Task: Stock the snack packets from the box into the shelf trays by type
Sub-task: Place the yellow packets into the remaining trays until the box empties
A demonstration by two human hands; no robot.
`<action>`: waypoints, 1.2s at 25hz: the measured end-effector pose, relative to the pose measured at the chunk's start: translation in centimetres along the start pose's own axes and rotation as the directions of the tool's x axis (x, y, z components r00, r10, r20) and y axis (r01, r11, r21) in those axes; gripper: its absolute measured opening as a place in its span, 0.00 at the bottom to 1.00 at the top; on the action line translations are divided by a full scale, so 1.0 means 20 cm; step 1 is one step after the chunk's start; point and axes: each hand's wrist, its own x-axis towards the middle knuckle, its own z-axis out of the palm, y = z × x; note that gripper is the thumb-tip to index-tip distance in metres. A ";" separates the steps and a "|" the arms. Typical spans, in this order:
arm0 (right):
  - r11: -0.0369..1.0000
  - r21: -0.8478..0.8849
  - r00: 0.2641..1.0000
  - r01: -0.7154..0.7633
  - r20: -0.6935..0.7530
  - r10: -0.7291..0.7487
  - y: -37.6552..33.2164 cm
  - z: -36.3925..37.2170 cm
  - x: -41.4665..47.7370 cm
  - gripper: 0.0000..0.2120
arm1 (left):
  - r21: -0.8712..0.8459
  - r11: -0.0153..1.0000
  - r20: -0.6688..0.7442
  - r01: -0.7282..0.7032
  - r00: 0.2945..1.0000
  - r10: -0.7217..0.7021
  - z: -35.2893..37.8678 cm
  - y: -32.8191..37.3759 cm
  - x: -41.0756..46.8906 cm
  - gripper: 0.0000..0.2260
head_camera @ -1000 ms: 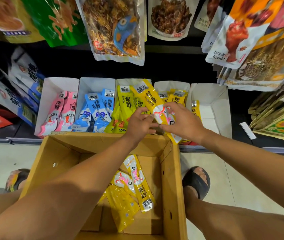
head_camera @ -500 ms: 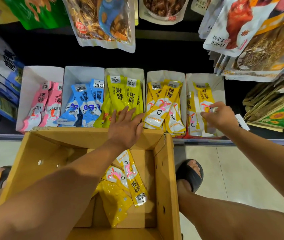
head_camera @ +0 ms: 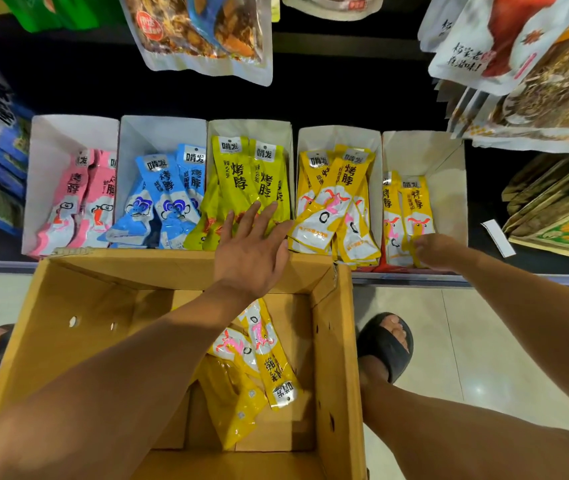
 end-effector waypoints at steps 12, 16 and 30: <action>0.897 -0.323 0.946 0.302 0.216 -0.241 0.05 0.03 -0.05 0.23 | -0.010 1.000 -0.009 0.006 1.000 -0.006 0.00 0.00 0.00 0.23; 0.934 -0.219 0.952 0.281 0.190 -0.241 0.03 0.01 -0.07 0.24 | -0.018 1.000 0.009 0.014 1.000 -0.014 0.01 0.00 0.00 0.23; 0.872 -0.239 0.857 0.428 -0.198 -0.475 -0.44 -0.33 -0.48 0.28 | -0.066 0.997 0.119 0.050 0.992 -0.042 -0.22 -0.03 -0.10 0.28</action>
